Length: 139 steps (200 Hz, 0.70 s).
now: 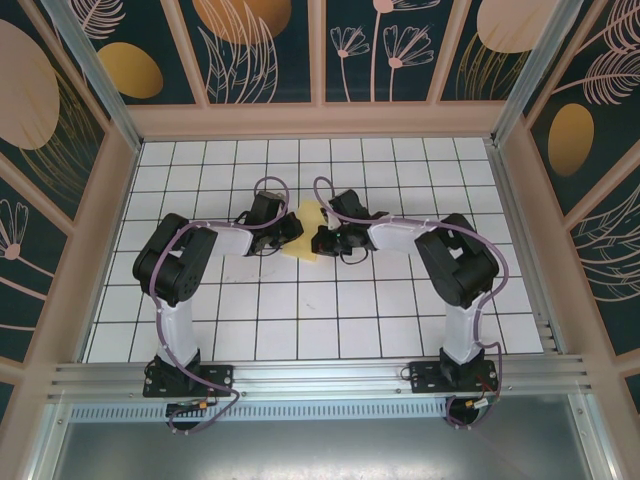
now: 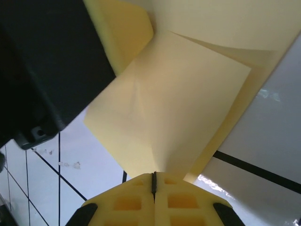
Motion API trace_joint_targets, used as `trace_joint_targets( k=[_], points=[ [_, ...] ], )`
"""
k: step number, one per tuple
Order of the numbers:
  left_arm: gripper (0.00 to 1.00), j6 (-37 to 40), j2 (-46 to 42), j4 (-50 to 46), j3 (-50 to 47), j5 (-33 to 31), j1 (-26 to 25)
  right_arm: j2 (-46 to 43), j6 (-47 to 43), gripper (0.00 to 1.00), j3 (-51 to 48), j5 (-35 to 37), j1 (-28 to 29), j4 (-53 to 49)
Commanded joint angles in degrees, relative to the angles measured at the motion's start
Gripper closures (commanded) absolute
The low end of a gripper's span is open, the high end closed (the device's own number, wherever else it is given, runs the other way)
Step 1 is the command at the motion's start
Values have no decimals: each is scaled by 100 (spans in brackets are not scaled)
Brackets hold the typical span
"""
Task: Fold a paper plane with a square sheet of paper (pick it up from the middle)
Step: Fold the triangle a second time at the center of the table.
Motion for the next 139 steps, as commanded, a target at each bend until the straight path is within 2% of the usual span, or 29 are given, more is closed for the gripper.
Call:
trace_joint_targets(
  k=[1,49,78,116,139],
  points=[
    [92,-43,209,-856,-150,-85,0,215,37,94,161,-57,59,-44],
    [89,74,-49,-935,-18,34,0,348,-28,94,-1,-9,84,-220],
    [84,132,-454,-769,-16,417,-2,403,-18,95,-37,200,87,-388],
    [83,-381,-771,-77,-424,1039,-21,439,57,95,-46,291,86,-396],
    [84,-626,-806,259,-738,1101,-118,463,89,95,-46,299,86,-380]
  ],
)
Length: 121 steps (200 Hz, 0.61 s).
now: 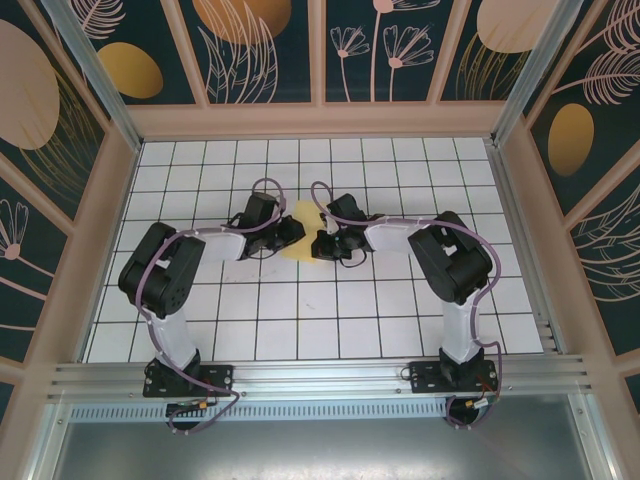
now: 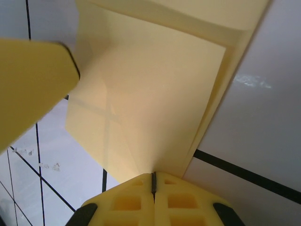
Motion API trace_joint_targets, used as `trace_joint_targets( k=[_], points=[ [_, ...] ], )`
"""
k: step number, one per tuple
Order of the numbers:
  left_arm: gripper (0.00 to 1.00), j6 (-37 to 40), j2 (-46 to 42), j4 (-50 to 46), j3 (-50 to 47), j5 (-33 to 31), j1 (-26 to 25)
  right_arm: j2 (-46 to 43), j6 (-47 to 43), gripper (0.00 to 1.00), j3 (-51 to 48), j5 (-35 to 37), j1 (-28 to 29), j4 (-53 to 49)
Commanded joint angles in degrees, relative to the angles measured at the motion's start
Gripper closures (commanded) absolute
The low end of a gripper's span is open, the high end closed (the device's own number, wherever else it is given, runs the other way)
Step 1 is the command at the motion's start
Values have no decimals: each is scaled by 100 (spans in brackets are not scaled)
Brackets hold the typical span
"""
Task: Fold a paper plane with a square sheet of paper (pick it up from the middle)
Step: Fold the triangle a second time at the center of the table.
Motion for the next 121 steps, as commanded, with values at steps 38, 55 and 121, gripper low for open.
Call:
trace_joint_targets(
  k=[38,55,121],
  points=[
    [87,-477,39,460,-452,262,-226,250,81,96,-70,294,46,-384],
    [87,-562,126,626,-507,386,-251,250,81,96,-96,291,48,-360],
    [90,-420,405,-150,-188,-350,-289,282,-30,96,-118,440,77,-490]
  ],
)
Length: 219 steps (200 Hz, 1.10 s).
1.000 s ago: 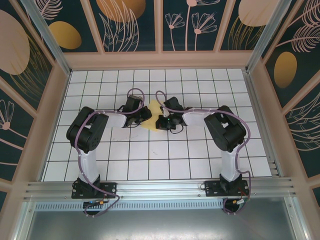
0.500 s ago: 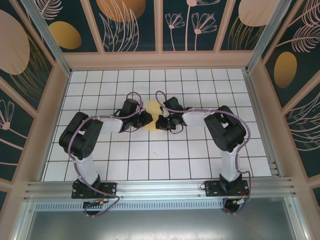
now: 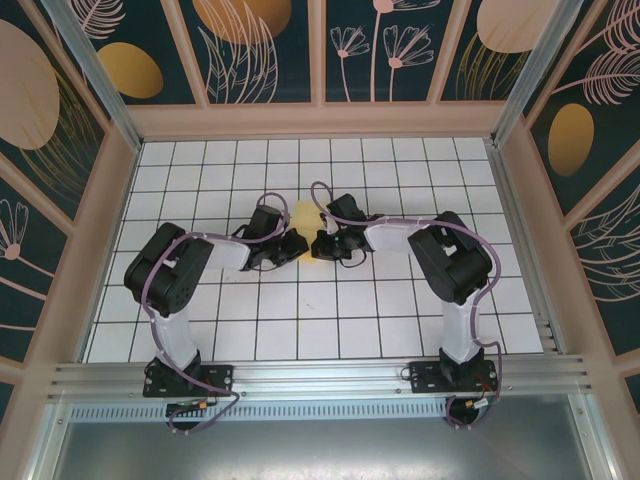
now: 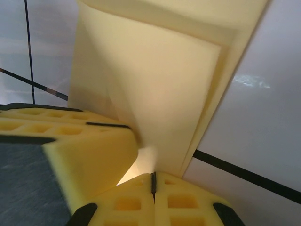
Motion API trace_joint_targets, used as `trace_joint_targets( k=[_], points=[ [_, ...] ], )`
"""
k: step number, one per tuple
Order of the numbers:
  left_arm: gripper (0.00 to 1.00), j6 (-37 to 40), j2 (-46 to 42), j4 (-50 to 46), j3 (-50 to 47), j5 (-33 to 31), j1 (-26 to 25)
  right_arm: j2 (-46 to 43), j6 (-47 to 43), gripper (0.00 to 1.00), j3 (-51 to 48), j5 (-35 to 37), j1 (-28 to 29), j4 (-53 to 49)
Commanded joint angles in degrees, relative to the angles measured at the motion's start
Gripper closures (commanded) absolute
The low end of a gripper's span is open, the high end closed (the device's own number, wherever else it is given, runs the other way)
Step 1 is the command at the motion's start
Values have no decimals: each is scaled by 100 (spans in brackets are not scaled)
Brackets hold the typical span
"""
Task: Fold a paper plane with a square sheet of paper (pick it up from the middle)
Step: Fold the triangle a second time at the center of the table.
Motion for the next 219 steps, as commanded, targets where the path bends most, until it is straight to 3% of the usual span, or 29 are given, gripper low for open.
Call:
trace_joint_targets(
  k=[1,52,219],
  points=[
    [90,83,198,-517,190,-516,-39,282,-51,96,-116,397,73,-494],
    [90,456,277,-1294,567,-1417,-11,428,-272,97,-360,945,155,-856],
    [82,1143,582,-1354,1505,-1434,607,436,-360,98,-931,940,162,-707]
  ],
)
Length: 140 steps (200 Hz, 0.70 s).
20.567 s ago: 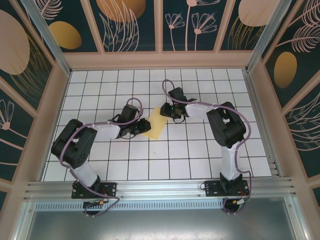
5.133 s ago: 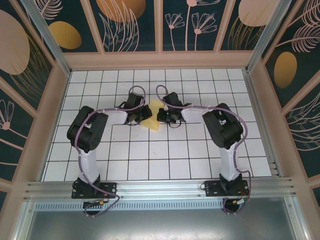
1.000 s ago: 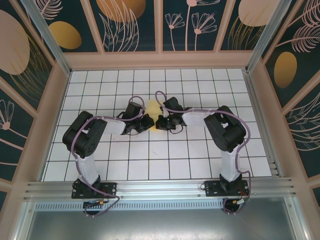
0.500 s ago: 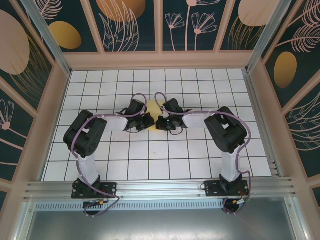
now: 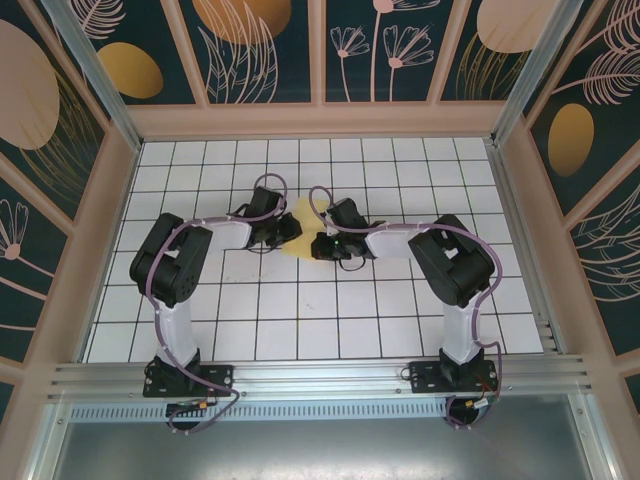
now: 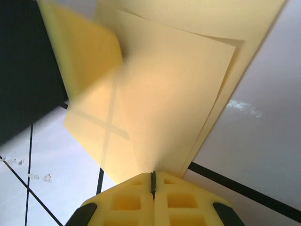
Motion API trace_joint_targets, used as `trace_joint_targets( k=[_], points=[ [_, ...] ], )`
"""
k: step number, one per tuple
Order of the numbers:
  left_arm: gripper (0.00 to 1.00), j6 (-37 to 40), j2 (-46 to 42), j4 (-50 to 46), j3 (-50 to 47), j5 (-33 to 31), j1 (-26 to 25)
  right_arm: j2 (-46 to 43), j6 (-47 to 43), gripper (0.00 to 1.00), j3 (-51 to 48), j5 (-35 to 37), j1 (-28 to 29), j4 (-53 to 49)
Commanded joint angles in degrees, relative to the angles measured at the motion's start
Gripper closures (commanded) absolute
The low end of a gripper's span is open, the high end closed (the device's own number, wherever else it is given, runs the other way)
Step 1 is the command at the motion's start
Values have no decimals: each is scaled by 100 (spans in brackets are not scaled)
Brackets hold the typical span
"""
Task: Fold a paper plane with a square sheet of paper (pick it up from the middle)
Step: Fold the triangle a second time at the center of the table.
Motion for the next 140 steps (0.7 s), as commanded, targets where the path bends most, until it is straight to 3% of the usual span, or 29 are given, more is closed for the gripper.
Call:
trace_joint_targets(
  k=[1,76,140],
  points=[
    [82,221,186,86,228,-608,170,541,-162,98,-485,501,58,-1461],
    [81,495,113,-269,597,-777,188,454,-144,98,-480,511,57,-1435],
    [84,55,-681,615,-230,583,104,518,-109,98,-423,494,57,-1444]
  ],
)
